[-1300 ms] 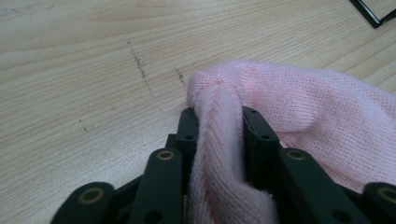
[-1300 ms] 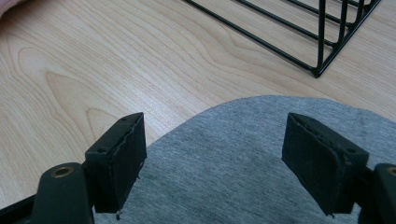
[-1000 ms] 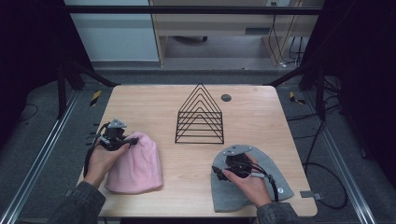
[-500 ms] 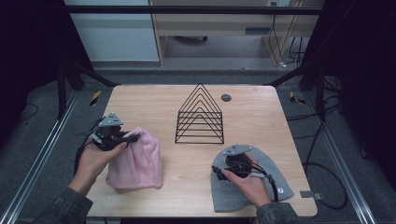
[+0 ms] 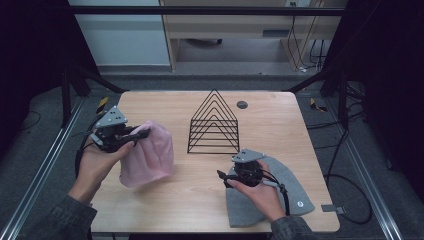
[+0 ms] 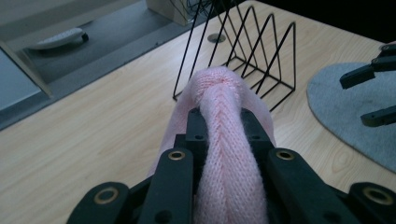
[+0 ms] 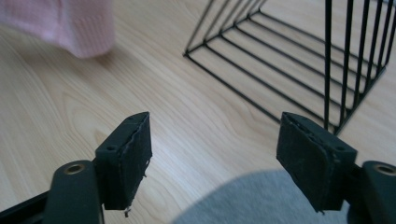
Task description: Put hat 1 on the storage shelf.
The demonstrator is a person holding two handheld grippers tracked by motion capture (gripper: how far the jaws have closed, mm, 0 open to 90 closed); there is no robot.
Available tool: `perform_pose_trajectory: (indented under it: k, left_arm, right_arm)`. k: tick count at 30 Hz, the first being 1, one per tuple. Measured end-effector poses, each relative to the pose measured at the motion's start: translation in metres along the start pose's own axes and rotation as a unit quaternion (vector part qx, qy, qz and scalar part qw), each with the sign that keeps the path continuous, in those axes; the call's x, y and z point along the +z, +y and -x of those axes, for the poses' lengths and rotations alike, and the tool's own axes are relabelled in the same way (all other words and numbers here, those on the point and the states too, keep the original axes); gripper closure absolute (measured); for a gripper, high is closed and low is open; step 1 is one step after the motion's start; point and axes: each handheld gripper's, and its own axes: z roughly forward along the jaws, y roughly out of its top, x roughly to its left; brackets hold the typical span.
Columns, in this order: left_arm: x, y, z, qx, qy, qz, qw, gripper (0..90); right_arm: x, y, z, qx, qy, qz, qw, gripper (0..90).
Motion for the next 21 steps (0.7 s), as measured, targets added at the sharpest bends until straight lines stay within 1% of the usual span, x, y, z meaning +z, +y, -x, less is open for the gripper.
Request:
perform_pose_trajectory:
  k: [1,2,3,4,5,6,7,8,9,10,11,12,13,14,15,16,17,20,21]
  left_arm:
    - [0.0,0.003,0.001,0.003,-0.002,0.003,1.0,77.5]
    - [-0.001,0.008,0.002,0.007,-0.001,0.006,1.0,77.5]
    - [-0.002,0.015,0.003,0.006,-0.006,0.013,0.9999,77.5]
    - [-0.002,0.015,0.003,0.006,-0.006,0.013,0.9999,77.5]
    - [-0.002,0.018,0.004,0.01,-0.006,0.015,0.9998,77.5]
    - [-0.003,0.022,0.006,0.009,-0.006,0.017,0.9998,77.5]
    - [-0.003,0.026,0.008,0.009,-0.007,0.021,0.9997,77.5]
    - [-0.003,0.028,0.009,0.013,-0.007,0.022,0.9997,77.5]
    - [-0.002,0.035,0.012,0.01,-0.011,0.025,0.9996,77.5]
    - [-0.002,0.035,0.012,0.01,-0.011,0.025,0.9996,77.4]
    - [-0.002,0.038,0.014,0.009,-0.015,0.029,0.9994,77.5]
    - [-0.001,0.041,0.016,0.01,-0.018,0.032,0.9993,77.5]
    - [-0.001,0.044,0.018,0.012,-0.021,0.035,0.9991,77.4]
    - [-0.001,0.046,0.019,0.013,-0.025,0.037,0.9989,77.4]
    - [-0.001,0.049,0.021,0.013,-0.028,0.04,0.9987,77.4]
    - [-0.001,0.052,0.024,0.014,-0.031,0.042,0.9985,77.4]
    - [-0.001,0.054,0.025,0.016,-0.034,0.043,0.9984,77.4]
    - [-0.001,0.056,0.027,0.016,-0.039,0.045,0.9981,77.3]
    - [-0.001,0.056,0.027,0.016,-0.039,0.045,0.9981,77.4]
  right_arm:
    - [0.0,0.0,0.0,0.0,0.0,0.0,1.0,29.2]
    - [0.0,0.004,-0.002,-0.003,0.003,0.004,1.0,29.7]
    - [-0.001,0.017,-0.009,-0.016,0.009,0.01,0.9998,31.0]
    - [-0.001,0.021,-0.011,-0.021,0.011,0.013,0.9996,31.8]
    - [0.0,0.027,-0.014,-0.024,0.016,0.015,0.9995,32.8]
    - [0.0,0.027,-0.014,-0.024,0.016,0.015,0.9995,32.8]
    - [0.001,0.032,-0.017,-0.024,0.021,0.018,0.9993,33.4]
    - [0.002,0.04,-0.024,-0.025,0.032,0.025,0.9989,35.4]
    - [0.004,0.043,-0.027,-0.022,0.037,0.029,0.9986,36.3]
    - [0.006,0.046,-0.03,-0.022,0.041,0.032,0.9984,36.9]
    - [0.01,0.048,-0.033,-0.021,0.048,0.03,0.9981,37.3]
    - [0.01,0.048,-0.033,-0.021,0.048,0.03,0.9981,37.3]
    - [0.019,0.051,-0.039,-0.025,0.054,0.023,0.9979,37.9]
    - [0.023,0.051,-0.041,-0.026,0.06,0.019,0.9977,38.0]
    - [0.023,0.051,-0.041,-0.026,0.06,0.019,0.9977,38.0]
    - [0.032,0.053,-0.045,-0.028,0.064,0.013,0.9975,38.8]
    - [0.035,0.053,-0.046,-0.027,0.068,0.014,0.9972,38.9]
    - [0.04,0.056,-0.049,-0.023,0.08,0.017,0.9964,39.5]
    - [0.04,0.056,-0.049,-0.023,0.08,0.017,0.9964,39.5]
